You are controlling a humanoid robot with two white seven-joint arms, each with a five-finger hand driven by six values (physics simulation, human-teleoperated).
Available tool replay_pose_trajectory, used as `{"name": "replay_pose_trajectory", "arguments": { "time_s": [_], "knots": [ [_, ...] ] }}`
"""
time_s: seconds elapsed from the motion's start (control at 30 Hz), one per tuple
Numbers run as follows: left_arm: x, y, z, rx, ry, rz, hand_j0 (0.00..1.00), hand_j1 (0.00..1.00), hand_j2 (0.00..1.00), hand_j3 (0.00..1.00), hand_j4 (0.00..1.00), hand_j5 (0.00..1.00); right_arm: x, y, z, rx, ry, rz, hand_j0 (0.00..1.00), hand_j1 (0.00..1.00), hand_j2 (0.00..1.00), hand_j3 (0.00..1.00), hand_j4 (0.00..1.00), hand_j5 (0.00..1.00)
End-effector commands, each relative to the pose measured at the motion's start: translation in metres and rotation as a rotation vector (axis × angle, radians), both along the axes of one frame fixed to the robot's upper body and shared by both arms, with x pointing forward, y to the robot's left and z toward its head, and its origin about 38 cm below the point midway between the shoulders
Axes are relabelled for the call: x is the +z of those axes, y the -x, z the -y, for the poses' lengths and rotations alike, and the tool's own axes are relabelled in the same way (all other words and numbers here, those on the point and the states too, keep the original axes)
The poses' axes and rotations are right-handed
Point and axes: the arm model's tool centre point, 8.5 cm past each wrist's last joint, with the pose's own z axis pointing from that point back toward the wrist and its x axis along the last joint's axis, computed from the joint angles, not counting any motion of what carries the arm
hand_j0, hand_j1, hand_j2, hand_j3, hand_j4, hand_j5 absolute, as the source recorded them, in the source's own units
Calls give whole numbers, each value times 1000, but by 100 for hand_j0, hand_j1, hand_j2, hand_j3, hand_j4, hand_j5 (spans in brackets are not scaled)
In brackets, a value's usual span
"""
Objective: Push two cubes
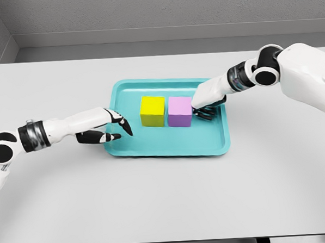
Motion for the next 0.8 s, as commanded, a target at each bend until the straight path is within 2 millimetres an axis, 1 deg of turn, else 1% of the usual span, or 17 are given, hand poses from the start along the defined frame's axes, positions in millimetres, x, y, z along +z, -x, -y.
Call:
{"name": "replay_pose_trajectory", "arguments": {
  "time_s": [0.0, 0.1, 0.13, 0.2, 0.27, 0.3, 0.33, 0.37, 0.4, 0.47, 0.6, 0.67, 0.77],
  "knots": [
    [-4, -4, -15, 41, -7, -23, 54, 54, 54, 54, 54, 54, 0, 0, -2, 0, -4, 0, 15, 15, 15, 15, 15, 15],
    [-3, -11, -16, 54, -6, -19, 54, 54, 54, 54, 54, 54, 0, 0, -3, 2, -5, -1, 15, 15, 15, 15, 15, 15],
    [0, -17, -18, 65, -9, -16, 54, 54, 54, 54, 54, 54, 0, 0, -3, 2, -5, -1, 15, 15, 15, 15, 15, 15],
    [-8, -26, -11, 81, 8, -34, 54, 54, 54, 54, 54, 54, 0, 0, -5, 6, -6, -1, 15, 15, 15, 15, 15, 15],
    [-8, -33, -7, 88, 16, -36, 54, 54, 54, 54, 54, 54, 1, 0, -5, 6, -8, 0, 15, 15, 15, 15, 15, 15],
    [-12, -36, -3, 92, 26, -45, 54, 54, 54, 54, 54, 54, 1, 0, -5, 6, -8, 0, 15, 15, 15, 15, 15, 15],
    [-10, -43, 0, 98, 30, -45, 54, 54, 54, 54, 54, 54, 1, 0, -6, 7, -8, 0, 15, 15, 15, 15, 15, 15],
    [-11, -46, 8, 92, 26, -39, 54, 54, 54, 54, 54, 54, 1, 0, -6, 7, -8, 0, 15, 15, 15, 15, 15, 15],
    [-15, -48, 6, 103, 24, -49, 54, 54, 54, 54, 54, 54, 1, 0, -6, 7, -8, 0, 15, 15, 15, 15, 15, 15],
    [-15, -50, 3, 114, 22, -53, 54, 54, 54, 54, 54, 54, 1, 0, -6, 7, -8, 1, 15, 15, 15, 15, 15, 15],
    [-20, -57, 6, 128, 19, -66, 54, 54, 54, 54, 54, 54, 1, 0, -6, 7, -8, 1, 15, 15, 15, 15, 15, 15],
    [-23, -61, 18, 120, 27, -71, 54, 54, 54, 54, 54, 54, 1, 0, -6, 7, -8, 1, 15, 15, 15, 15, 15, 15],
    [-26, -61, 29, 106, 29, -72, 54, 54, 54, 54, 54, 54, 1, 0, -7, 10, -9, 1, 15, 15, 15, 15, 15, 15]
  ]
}}
